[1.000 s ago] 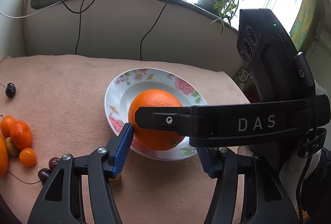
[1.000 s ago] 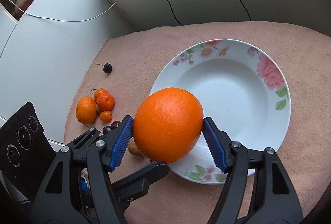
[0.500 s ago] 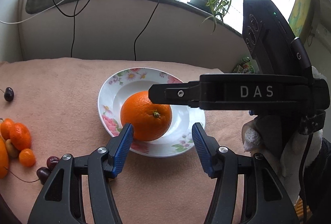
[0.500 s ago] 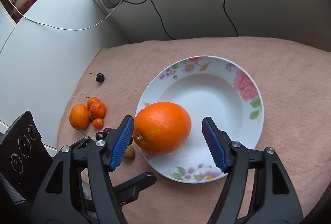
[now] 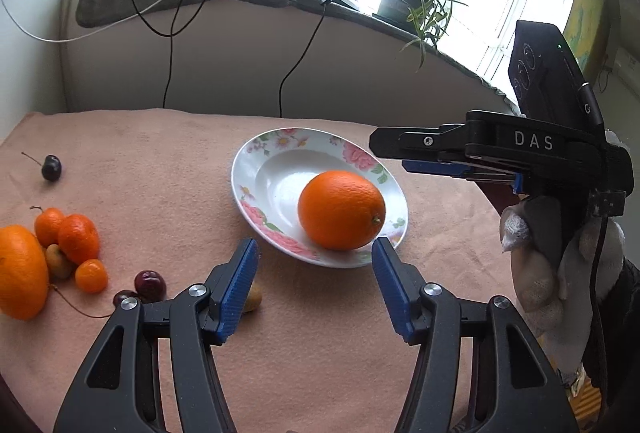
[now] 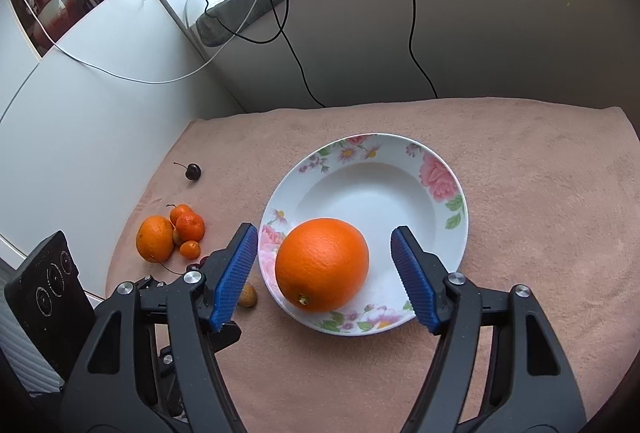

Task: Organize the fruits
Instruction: 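Open the right gripper to release the orange and withdraw, then move the right tool to the large dimpled orange and grasp it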

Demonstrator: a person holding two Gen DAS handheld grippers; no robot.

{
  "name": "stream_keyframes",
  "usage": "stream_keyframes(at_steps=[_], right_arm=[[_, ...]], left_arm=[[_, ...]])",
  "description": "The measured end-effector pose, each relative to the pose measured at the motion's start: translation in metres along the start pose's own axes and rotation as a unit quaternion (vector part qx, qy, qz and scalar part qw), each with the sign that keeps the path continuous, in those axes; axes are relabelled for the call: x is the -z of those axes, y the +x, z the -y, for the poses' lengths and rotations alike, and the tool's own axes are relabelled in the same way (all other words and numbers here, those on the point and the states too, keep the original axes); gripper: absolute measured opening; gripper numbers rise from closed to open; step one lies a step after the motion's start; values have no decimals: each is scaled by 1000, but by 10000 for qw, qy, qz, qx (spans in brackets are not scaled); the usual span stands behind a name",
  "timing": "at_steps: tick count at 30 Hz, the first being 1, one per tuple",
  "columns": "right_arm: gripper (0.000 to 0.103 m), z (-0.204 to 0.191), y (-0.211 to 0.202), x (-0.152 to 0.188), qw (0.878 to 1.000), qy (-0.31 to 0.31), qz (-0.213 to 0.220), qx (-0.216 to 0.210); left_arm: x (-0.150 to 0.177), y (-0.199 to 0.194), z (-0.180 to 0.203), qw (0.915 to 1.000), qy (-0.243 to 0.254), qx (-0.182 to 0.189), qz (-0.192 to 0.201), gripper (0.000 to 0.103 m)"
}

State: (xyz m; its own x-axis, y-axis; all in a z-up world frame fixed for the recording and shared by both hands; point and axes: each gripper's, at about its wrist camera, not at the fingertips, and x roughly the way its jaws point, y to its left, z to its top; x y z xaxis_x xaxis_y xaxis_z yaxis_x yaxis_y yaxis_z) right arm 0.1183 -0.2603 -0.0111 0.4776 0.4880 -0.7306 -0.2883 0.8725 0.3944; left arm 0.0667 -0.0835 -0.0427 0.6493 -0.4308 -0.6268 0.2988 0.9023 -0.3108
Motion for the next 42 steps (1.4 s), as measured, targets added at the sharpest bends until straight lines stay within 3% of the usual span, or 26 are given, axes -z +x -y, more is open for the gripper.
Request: stream_keyframes(at_steps=[14, 18, 22, 26, 37, 42], right_arm=[[72, -27, -1, 3, 9995, -218, 182, -144], [72, -40, 7, 2, 9991, -349, 120, -196], [73, -55, 18, 2, 9986, -470, 2, -247], [91, -73, 28, 3, 9977, -542, -71, -394], [92, -135, 67, 6, 9909, -814, -563, -914], [92, -160, 88, 8, 9851, -791, -909, -1227]], left_arm=[[16, -45, -47, 9969, -261, -728, 146, 59], [27, -61, -68, 9935, -438, -1033, 165, 72], [36, -77, -87, 9900, -584, -1270, 191, 79], [43, -91, -106, 9859, -748, -1475, 273, 79], [53, -104, -147, 9795, -1042, -1686, 360, 79], [57, -103, -165, 9793, -1275, -1540, 313, 79]])
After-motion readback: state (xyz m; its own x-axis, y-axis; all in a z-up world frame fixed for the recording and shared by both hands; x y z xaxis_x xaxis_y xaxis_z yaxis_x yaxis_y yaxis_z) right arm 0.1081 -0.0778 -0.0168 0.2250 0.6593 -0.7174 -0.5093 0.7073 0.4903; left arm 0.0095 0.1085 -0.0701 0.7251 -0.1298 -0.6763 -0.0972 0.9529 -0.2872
